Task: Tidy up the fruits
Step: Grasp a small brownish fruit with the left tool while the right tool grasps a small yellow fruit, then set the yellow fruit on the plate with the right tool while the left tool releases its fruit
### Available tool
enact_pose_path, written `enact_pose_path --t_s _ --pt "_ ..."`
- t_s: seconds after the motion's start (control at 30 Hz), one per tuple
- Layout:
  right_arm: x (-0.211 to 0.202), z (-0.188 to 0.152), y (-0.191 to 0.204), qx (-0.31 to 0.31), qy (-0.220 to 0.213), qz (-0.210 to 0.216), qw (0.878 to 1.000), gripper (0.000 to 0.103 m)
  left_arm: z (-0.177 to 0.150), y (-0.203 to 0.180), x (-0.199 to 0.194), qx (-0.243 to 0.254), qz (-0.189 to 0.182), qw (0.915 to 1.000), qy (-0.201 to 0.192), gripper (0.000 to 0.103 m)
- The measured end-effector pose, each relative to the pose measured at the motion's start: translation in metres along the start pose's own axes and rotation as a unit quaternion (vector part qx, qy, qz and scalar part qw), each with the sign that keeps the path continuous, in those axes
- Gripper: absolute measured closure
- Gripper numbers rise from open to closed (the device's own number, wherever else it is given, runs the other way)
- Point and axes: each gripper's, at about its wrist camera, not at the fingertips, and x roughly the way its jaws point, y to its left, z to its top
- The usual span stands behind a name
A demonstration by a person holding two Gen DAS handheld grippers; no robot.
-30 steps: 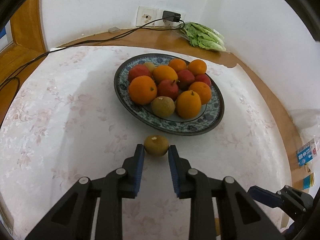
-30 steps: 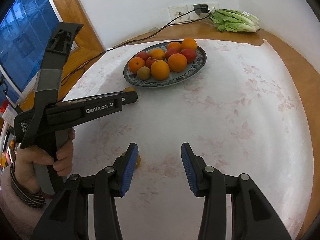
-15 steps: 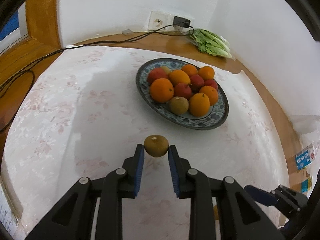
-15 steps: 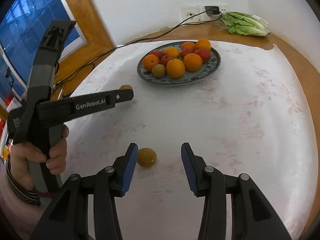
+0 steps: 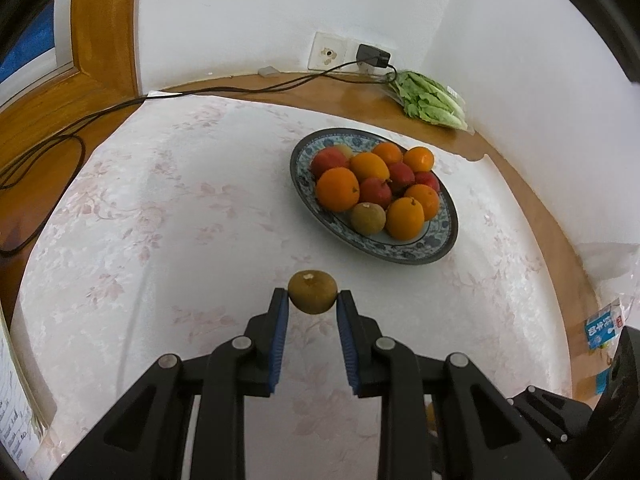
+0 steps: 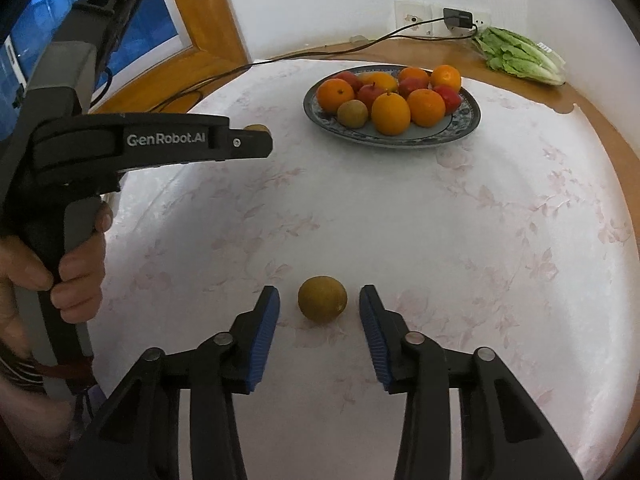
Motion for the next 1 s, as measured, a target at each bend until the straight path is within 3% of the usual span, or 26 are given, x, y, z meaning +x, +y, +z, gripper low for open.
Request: enact_pose_path --t_s 0.17,0.67,1.0 --pt "0.002 0.0 0.001 0.0 0.0 -0.007 1.0 0.077 0.0 0.001 -0.002 -0.003 -0.002 1.0 -0.002 0.077" --pt "0.0 0.009 -0.008 0.015 -0.007 0.01 1.0 0.077 0.002 -0.002 -0.009 0.004 -0.003 0.9999 -0.011 0.077" --pt "-0.011 0.028 -0.031 0.037 -0.031 -0.004 0.999 0.077 0.012 -0.011 -0.01 0.016 -0.015 0.9996 -0.019 0.077"
